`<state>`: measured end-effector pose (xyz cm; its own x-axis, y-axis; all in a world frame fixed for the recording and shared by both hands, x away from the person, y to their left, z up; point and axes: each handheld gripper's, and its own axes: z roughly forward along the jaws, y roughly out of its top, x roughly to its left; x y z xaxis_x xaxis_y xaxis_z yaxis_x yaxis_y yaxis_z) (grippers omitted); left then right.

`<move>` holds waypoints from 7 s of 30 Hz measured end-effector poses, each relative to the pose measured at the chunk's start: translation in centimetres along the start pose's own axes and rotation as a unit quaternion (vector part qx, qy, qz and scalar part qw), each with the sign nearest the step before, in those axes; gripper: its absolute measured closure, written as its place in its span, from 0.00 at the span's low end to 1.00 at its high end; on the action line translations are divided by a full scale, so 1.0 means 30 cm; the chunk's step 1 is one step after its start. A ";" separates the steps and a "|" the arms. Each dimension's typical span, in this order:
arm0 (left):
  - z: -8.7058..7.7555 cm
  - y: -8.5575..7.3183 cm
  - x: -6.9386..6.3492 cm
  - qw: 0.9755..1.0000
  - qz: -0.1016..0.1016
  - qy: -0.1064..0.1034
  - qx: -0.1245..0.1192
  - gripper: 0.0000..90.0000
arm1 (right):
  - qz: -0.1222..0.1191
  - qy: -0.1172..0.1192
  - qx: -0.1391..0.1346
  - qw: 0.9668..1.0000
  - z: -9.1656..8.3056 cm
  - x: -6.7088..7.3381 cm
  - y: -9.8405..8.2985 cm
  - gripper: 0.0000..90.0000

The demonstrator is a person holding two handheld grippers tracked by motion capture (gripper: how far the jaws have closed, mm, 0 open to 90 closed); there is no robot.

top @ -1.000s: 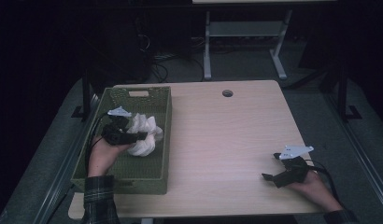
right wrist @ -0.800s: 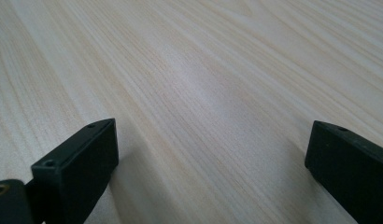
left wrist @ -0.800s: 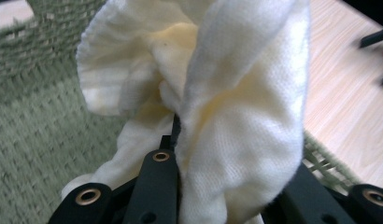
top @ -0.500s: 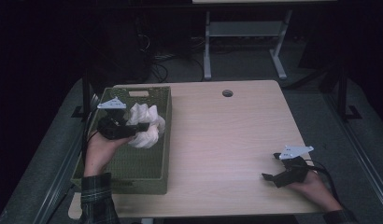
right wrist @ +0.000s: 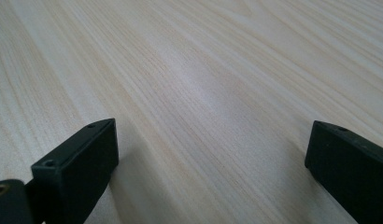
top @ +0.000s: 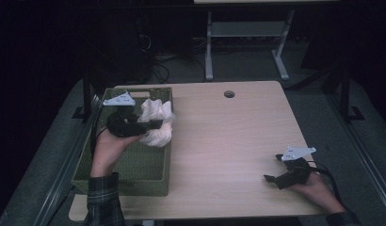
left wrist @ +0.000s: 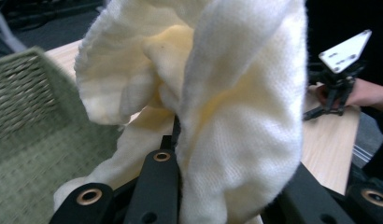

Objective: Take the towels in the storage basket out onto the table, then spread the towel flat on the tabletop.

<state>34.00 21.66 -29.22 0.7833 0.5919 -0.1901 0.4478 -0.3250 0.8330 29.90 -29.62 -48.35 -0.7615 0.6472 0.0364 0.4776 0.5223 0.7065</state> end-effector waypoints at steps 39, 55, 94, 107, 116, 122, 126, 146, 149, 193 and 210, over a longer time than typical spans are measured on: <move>0.428 0.096 -0.260 0.992 0.069 -0.099 0.048 0.82 | 0.000 0.000 0.000 1.000 0.000 0.000 0.000 0.03; 0.592 0.033 -0.350 0.987 0.100 -0.103 0.067 0.82 | 0.000 0.000 0.000 1.000 0.000 0.000 0.000 0.03; 0.874 -0.221 -0.324 0.982 0.078 -0.122 0.124 0.49 | 0.000 0.000 0.001 1.000 -0.001 0.001 -0.001 0.03; 0.691 -0.214 -0.293 0.993 0.051 -0.067 0.082 0.30 | 0.000 0.000 0.001 1.000 -0.001 0.001 -0.001 0.03; 0.657 -0.253 -0.295 0.996 0.033 -0.047 0.073 0.44 | -0.004 0.006 0.010 1.000 -0.015 0.007 0.014 0.21; 0.660 -0.262 -0.293 0.995 0.029 -0.050 0.079 0.52 | -0.004 0.021 -0.004 1.000 -0.022 0.015 0.049 0.34; 0.663 -0.265 -0.295 0.995 0.031 -0.048 0.079 0.56 | -0.019 0.038 -0.031 0.999 -0.028 0.023 0.095 0.45; 0.666 -0.255 -0.295 0.995 0.032 -0.045 0.083 0.92 | -0.019 0.130 -0.056 0.990 0.053 0.019 0.215 0.95; 0.660 -0.246 -0.288 0.996 0.026 -0.039 0.074 0.92 | -0.014 0.123 -0.055 0.991 0.038 0.009 0.217 0.97; 0.654 -0.144 -0.306 0.998 0.039 0.016 0.044 0.69 | 0.023 0.031 -0.067 0.997 -0.059 -0.135 0.185 0.76; 0.811 -0.189 -0.455 0.992 0.077 -0.067 0.073 0.72 | 0.014 0.096 -0.043 0.994 -0.050 0.029 0.131 0.78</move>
<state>31.27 -2.54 -43.98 0.8934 0.4261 -0.1423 0.3684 -0.5135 0.7750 30.46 -27.85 -44.47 -0.8223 0.5379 0.1858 0.4668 0.4507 0.7609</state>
